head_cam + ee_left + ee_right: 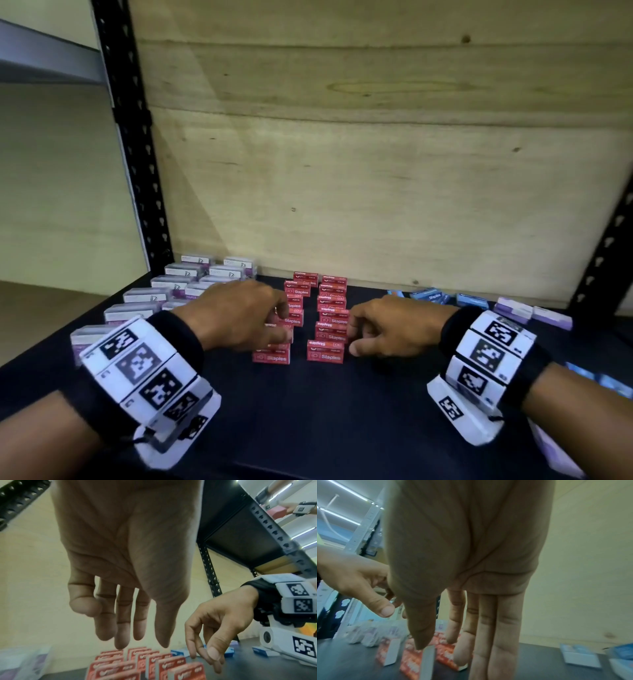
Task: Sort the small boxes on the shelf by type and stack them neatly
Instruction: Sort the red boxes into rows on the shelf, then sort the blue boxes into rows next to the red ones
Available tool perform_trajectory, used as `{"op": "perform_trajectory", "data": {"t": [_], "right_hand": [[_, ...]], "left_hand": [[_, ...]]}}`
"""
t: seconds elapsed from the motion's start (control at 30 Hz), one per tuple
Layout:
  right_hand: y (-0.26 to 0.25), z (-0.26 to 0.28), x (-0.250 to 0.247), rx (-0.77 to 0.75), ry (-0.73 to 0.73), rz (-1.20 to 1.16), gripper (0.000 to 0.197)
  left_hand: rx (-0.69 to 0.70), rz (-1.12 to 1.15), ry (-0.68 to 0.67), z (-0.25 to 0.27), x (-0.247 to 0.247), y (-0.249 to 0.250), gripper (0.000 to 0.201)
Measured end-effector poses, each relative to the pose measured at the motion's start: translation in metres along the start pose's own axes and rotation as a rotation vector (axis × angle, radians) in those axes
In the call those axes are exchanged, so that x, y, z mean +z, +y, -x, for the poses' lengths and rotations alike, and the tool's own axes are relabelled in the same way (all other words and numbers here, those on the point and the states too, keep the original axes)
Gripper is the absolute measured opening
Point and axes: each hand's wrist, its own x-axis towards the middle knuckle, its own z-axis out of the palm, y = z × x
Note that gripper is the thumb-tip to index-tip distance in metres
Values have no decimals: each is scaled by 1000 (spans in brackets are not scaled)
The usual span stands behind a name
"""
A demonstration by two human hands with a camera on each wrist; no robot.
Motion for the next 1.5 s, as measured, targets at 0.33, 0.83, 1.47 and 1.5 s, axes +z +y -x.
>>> {"op": "perform_trajectory", "data": {"t": [0.33, 0.83, 1.47, 1.5], "right_hand": [[84, 34, -32, 217, 78, 39, 15], [189, 55, -55, 455, 46, 136, 14], [186, 106, -54, 543, -107, 45, 26], [182, 113, -51, 548, -116, 38, 26]], "left_hand": [[149, -90, -72, -56, -20, 57, 29], [223, -186, -218, -155, -15, 116, 30], [440, -31, -360, -154, -6, 168, 32], [472, -15, -348, -148, -6, 175, 33]]}}
